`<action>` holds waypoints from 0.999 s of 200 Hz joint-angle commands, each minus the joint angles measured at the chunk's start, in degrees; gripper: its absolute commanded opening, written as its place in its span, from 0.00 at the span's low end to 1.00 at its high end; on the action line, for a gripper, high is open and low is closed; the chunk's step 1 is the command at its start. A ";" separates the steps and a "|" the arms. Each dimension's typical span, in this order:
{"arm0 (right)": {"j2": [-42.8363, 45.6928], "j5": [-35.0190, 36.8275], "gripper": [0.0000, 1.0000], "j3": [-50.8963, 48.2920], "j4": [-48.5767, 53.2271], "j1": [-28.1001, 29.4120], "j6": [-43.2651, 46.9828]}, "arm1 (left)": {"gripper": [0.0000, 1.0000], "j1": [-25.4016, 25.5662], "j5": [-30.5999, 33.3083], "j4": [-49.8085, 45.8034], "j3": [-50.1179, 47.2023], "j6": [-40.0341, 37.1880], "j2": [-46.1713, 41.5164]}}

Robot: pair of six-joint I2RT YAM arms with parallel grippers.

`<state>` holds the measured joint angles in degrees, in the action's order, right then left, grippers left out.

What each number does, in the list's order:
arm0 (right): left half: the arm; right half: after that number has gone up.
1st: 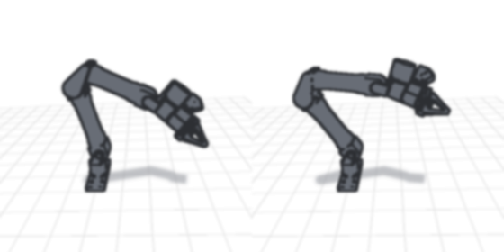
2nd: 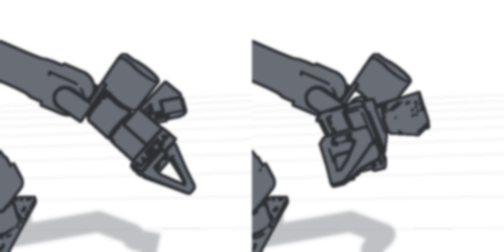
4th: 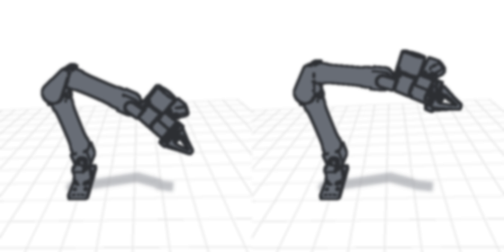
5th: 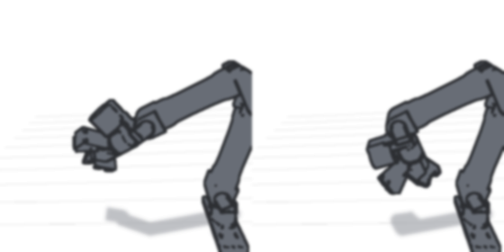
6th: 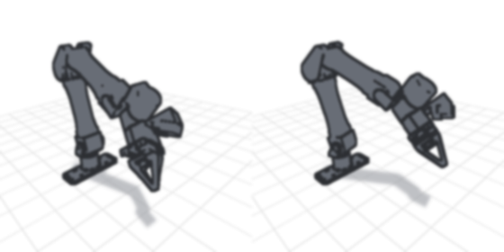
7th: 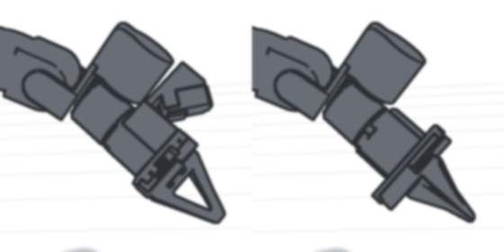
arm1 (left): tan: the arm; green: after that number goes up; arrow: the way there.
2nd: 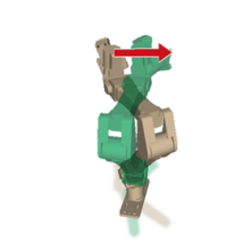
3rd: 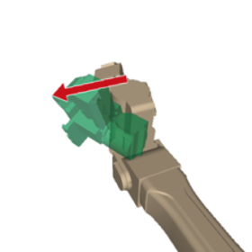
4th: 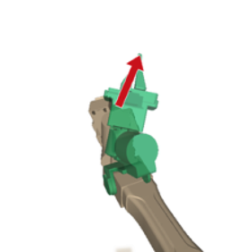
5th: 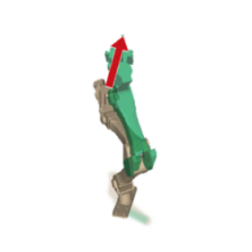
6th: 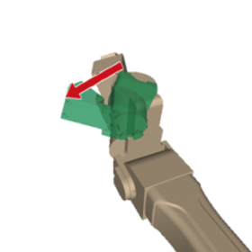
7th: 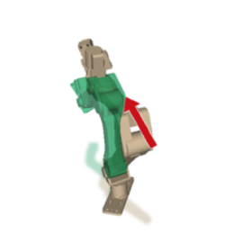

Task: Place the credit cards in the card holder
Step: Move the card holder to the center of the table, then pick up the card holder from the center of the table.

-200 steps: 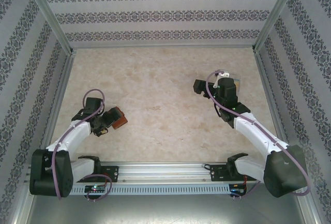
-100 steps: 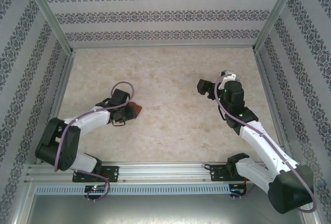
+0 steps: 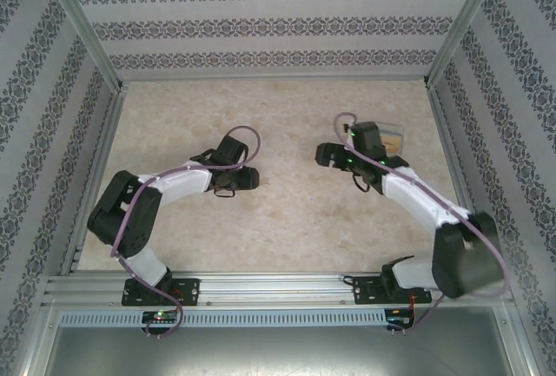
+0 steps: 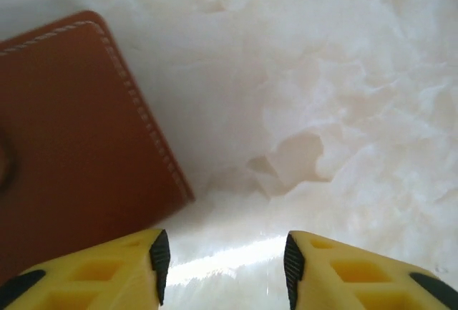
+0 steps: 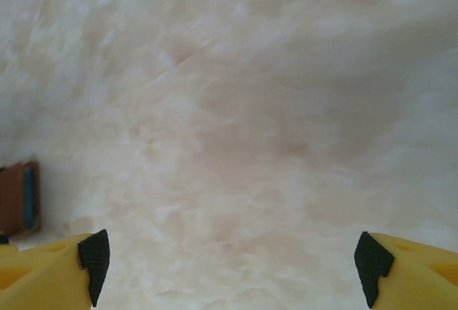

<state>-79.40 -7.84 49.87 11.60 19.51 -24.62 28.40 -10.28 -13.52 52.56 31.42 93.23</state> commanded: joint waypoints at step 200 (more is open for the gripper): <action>-46.77 -24.48 0.48 35.33 -4.27 19.47 -13.42 | 0.15 -20.67 -11.38 6.78 -10.30 5.17 -2.96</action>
<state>-124.01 -30.28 83.70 8.67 38.52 -36.29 8.49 -20.95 -8.21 40.73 36.27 88.66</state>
